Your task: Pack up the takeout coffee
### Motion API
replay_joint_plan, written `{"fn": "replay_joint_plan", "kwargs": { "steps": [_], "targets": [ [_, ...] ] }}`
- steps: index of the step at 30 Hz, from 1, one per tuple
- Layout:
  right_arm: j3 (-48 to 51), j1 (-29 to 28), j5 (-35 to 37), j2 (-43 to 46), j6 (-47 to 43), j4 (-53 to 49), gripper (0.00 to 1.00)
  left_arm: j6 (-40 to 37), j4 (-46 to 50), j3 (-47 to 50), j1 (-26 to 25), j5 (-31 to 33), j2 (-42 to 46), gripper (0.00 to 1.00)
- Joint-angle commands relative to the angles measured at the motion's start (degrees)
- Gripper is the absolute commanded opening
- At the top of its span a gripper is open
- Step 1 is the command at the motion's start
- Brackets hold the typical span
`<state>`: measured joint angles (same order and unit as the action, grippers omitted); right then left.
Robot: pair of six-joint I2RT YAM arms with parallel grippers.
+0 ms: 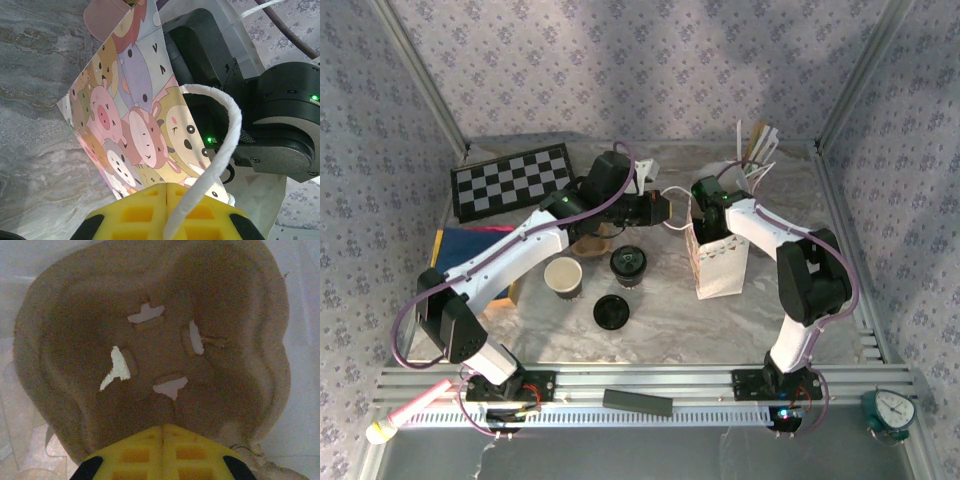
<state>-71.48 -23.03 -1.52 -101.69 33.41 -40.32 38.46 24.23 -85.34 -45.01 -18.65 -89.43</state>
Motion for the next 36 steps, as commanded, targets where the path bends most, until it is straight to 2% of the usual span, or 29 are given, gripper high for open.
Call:
{"fn": "replay_joint_plan", "kwargs": {
  "steps": [1,36],
  "targets": [
    [1.69,0.0,-0.53,-1.93,-0.79,-2.26,0.0,-0.73,0.2,-0.88,0.1,-1.09,-0.22,0.0],
    [-0.72,0.17,-1.06,5.97,-1.06,-6.77,0.0,-0.52,1.26,-0.53,0.37,0.3,-0.32,0.0]
  ]
}}
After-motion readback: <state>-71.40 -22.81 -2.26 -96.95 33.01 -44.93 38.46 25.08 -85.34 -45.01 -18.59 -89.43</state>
